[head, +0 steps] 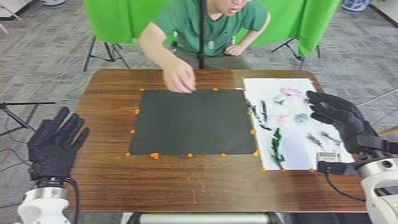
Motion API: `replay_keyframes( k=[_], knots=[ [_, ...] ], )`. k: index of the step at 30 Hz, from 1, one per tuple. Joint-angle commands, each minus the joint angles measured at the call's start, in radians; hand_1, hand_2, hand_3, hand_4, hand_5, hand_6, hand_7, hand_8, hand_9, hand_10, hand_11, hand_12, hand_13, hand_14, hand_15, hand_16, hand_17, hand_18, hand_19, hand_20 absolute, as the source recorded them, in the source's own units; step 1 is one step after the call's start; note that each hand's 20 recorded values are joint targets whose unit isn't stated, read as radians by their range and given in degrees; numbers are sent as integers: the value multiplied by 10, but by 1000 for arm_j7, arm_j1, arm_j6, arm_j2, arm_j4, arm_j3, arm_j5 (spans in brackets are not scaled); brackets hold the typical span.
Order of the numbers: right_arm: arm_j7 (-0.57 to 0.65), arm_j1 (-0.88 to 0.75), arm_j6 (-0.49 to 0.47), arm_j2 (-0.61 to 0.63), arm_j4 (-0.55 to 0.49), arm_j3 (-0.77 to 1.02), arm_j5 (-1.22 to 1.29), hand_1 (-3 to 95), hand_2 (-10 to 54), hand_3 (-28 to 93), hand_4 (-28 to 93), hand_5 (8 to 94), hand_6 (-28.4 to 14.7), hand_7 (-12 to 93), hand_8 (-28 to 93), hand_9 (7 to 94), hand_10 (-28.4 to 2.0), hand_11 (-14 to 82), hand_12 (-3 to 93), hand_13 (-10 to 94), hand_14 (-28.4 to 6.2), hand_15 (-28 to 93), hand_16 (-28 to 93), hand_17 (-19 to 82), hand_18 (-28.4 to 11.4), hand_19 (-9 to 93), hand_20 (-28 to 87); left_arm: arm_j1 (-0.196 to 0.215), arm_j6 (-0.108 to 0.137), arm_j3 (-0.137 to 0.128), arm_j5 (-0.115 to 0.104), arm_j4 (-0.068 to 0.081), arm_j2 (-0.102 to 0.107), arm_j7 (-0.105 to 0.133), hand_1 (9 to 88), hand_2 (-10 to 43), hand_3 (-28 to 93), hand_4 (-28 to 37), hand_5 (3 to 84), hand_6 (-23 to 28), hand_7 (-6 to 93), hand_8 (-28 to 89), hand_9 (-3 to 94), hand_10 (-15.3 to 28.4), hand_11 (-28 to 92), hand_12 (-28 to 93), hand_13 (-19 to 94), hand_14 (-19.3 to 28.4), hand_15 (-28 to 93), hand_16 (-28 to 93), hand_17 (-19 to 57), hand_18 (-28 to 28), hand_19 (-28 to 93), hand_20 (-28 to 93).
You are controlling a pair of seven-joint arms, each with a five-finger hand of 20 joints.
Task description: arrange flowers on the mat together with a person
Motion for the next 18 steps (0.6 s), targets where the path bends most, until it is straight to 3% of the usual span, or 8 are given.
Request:
replay_keyframes(
  k=[1,3,5,11,15,18],
  knots=[
    [8,1,21,1,-3,-8,7,156,81,777,-248,355,-29,183,-131,354,-132,50,133,288,-164,75,146,102,-184,298,123,15,18,-1,-13,-1,-7,3,257,115,732,-283,354,78,121,-107,269,147,165,45,176,121,174,-73,-96,151,356,85],
    [9,1,19,1,-1,-9,16,158,81,779,-248,356,-29,182,-131,354,-133,50,133,289,-164,75,148,102,-185,299,124,15,33,0,-25,2,-13,6,256,115,734,-283,355,78,121,-107,270,147,167,45,177,122,176,-73,-96,152,357,86],
    [12,-1,14,0,-3,-7,17,160,81,778,-248,359,-30,182,-131,356,-133,50,133,294,-166,77,151,102,-188,304,126,20,25,0,-62,1,-14,15,255,116,734,-283,357,78,122,-107,272,148,169,46,179,123,177,-73,-97,153,360,87],
    [14,0,12,-4,-2,-5,21,163,82,779,-249,360,-30,183,-131,357,-133,52,134,305,-165,81,156,102,-189,307,125,25,29,-1,-84,1,-17,24,255,119,733,-283,360,78,123,-108,277,150,170,43,185,125,185,-73,-97,156,366,90],
    [18,-4,21,-5,-4,-9,21,168,83,779,-249,362,-30,184,-131,359,-133,52,134,310,-164,83,158,103,-190,308,125,23,26,0,-117,0,-10,36,252,136,711,-283,361,79,122,-108,277,150,170,42,188,126,189,-73,-96,157,369,91],
    [24,-13,22,-8,-9,-6,24,170,84,779,-249,363,-30,185,-132,359,-133,53,134,313,-163,84,159,104,-190,308,125,19,27,-3,-115,1,-14,26,248,141,703,-283,362,79,121,-108,278,150,169,42,190,126,191,-74,-96,157,370,91]
  ],
)
